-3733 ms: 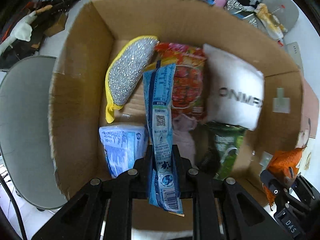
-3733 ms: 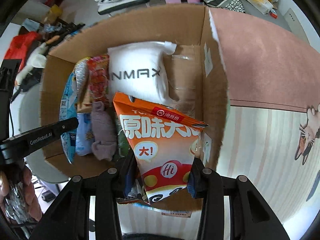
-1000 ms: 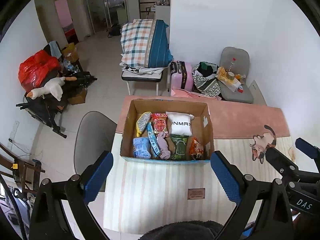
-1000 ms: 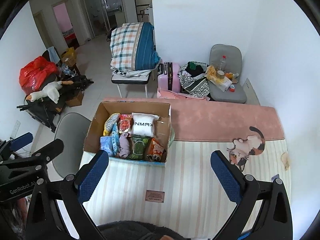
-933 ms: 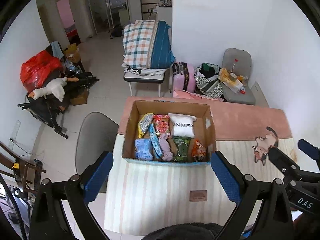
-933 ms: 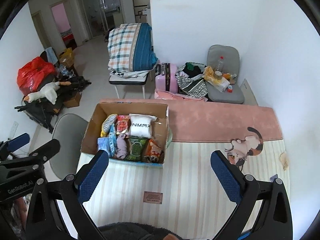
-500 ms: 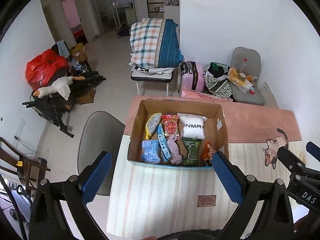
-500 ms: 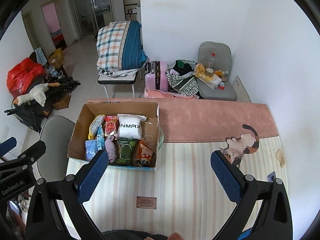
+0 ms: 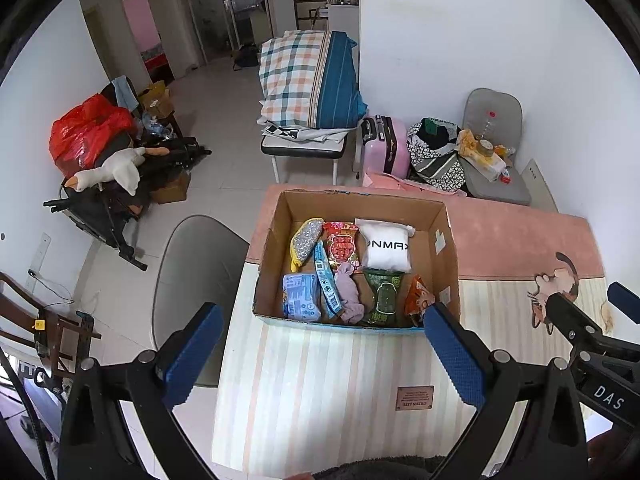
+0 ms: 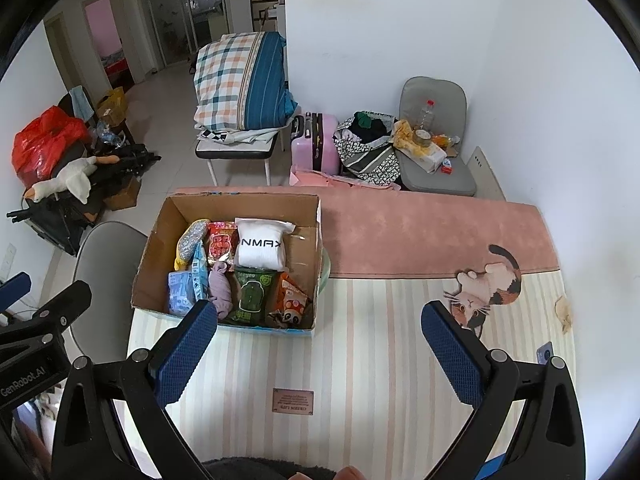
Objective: Organize soft objects
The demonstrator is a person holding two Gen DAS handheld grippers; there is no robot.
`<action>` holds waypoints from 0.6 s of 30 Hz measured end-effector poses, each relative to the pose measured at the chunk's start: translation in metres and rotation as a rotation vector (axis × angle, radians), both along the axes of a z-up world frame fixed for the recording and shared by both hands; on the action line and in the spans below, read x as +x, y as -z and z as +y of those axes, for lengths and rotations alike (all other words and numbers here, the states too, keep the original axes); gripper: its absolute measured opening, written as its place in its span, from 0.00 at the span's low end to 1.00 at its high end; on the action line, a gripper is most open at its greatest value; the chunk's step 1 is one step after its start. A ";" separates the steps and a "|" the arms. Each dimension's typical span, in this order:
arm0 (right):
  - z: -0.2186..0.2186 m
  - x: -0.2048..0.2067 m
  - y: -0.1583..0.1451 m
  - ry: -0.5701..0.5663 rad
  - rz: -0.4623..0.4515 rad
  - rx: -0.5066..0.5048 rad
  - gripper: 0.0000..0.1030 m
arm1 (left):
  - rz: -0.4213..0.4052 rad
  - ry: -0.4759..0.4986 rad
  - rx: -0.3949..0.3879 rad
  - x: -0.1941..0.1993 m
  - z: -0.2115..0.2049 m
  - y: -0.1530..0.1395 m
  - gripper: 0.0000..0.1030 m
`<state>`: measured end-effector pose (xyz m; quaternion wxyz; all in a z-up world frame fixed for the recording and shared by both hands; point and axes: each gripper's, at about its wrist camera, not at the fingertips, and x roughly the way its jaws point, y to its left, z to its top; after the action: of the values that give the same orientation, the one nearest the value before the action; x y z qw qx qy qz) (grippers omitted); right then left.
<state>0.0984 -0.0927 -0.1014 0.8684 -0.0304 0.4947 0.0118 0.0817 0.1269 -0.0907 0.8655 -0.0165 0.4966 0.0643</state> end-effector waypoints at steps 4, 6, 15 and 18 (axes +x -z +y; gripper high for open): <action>-0.001 -0.001 0.000 0.000 0.000 -0.005 1.00 | 0.001 0.002 -0.001 -0.001 0.000 0.000 1.00; 0.000 -0.002 0.000 -0.004 -0.002 -0.007 1.00 | 0.000 0.001 0.003 -0.001 0.000 0.000 1.00; -0.003 -0.005 -0.004 0.001 -0.013 -0.008 1.00 | 0.003 0.006 -0.007 -0.002 0.000 -0.001 1.00; -0.004 -0.005 -0.005 0.004 -0.016 -0.010 1.00 | 0.003 0.005 -0.007 -0.001 0.000 -0.001 1.00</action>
<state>0.0934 -0.0967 -0.0965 0.8723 -0.0337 0.4878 0.0075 0.0803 0.1268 -0.0895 0.8648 -0.0184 0.4981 0.0604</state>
